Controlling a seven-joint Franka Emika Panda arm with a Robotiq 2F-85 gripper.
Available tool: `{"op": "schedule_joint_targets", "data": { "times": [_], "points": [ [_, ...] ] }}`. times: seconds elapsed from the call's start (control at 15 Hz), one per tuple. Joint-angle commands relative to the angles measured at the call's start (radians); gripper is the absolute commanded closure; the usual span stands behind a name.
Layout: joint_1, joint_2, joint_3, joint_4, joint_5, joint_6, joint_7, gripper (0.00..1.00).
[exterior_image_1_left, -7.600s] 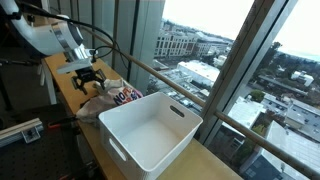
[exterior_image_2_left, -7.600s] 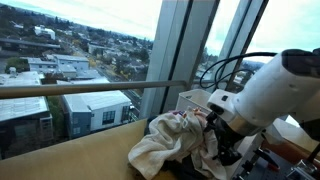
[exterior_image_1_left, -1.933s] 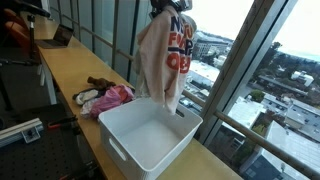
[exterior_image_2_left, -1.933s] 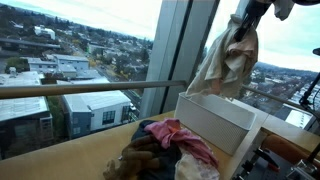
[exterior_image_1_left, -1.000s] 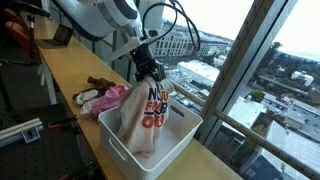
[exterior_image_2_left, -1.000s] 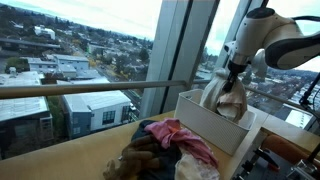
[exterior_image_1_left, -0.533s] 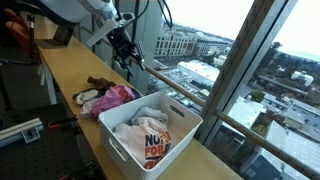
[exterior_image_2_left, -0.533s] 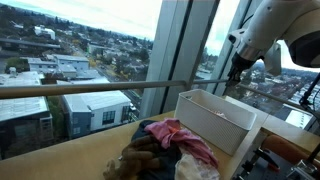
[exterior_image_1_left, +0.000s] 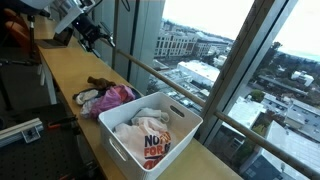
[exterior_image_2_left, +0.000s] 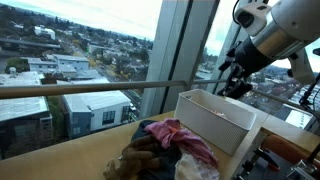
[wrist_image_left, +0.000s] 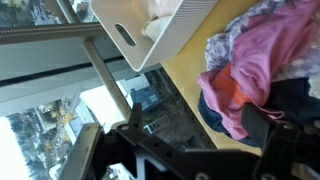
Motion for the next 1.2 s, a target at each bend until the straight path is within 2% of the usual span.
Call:
{"op": "schedule_joint_targets", "data": {
  "times": [0.0, 0.27, 0.47, 0.6, 0.87, 1.13],
  "points": [
    [0.000, 0.117, -0.002, 0.029, -0.001, 0.099, 0.073, 0.00],
    [-0.052, 0.236, -0.073, 0.025, 0.016, 0.292, 0.096, 0.00],
    [-0.099, 0.314, -0.139, 0.029, 0.020, 0.393, 0.072, 0.00],
    [-0.139, 0.372, -0.152, 0.044, 0.015, 0.440, 0.064, 0.00],
    [-0.173, 0.499, -0.156, 0.105, 0.012, 0.490, 0.057, 0.00],
    [-0.171, 0.594, -0.146, 0.176, 0.011, 0.477, 0.044, 0.00]
  ]
}}
